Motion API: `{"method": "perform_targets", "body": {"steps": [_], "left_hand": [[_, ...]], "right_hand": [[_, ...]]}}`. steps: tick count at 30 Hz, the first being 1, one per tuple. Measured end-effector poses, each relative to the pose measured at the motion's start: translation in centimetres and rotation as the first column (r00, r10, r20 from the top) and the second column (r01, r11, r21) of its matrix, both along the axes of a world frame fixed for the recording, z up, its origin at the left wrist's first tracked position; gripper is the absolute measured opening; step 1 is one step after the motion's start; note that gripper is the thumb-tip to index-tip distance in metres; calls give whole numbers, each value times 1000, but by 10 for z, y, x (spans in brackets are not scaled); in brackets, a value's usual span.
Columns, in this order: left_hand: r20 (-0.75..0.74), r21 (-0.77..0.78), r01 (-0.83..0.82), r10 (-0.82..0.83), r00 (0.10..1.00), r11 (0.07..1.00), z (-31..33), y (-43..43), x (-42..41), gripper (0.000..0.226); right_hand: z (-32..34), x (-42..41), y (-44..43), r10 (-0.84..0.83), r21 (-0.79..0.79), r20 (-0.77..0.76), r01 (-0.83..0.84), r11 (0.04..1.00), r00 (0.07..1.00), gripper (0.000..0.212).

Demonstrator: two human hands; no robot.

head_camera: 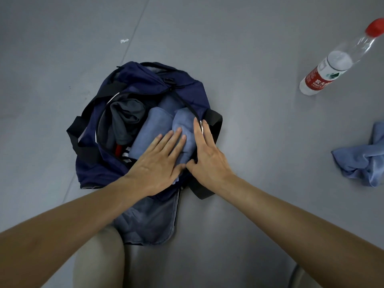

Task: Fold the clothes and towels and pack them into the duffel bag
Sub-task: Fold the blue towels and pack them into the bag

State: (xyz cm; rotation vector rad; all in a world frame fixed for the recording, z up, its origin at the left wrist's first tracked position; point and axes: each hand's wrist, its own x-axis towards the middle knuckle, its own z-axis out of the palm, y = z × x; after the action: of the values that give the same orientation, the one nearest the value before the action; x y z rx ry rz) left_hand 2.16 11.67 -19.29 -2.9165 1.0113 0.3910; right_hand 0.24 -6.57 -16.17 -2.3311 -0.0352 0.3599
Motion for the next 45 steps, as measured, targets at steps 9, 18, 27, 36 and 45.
{"method": "perform_targets", "body": {"steps": [9, 18, 27, 36, 45], "left_hand": [[-99, 247, -128, 156, 983, 960, 6, -28, -1, 79], [-71, -492, -328, 339, 938, 806, 56, -48, -8, 59], [-265, -490, -187, 58, 962, 851, 39, -224, -16, 62], [-430, -357, -220, 49, 901, 908, 11, -303, -41, 57], [-424, -319, -260, 108, 899, 911, 54, -246, -42, 47]], "right_hand": [[-9, -5, -4, 54, -19, 28, -53, 998, 998, 110], [13, -35, -82, 12, 99, 32, -15, 995, 999, 76], [-7, -77, -240, -391, -108, 85, 398, 911, 917, 73], [-38, -81, -363, -561, -464, -54, 477, 747, 826, 78], [-23, -85, -366, -592, -319, 75, 581, 748, 803, 15]]}}
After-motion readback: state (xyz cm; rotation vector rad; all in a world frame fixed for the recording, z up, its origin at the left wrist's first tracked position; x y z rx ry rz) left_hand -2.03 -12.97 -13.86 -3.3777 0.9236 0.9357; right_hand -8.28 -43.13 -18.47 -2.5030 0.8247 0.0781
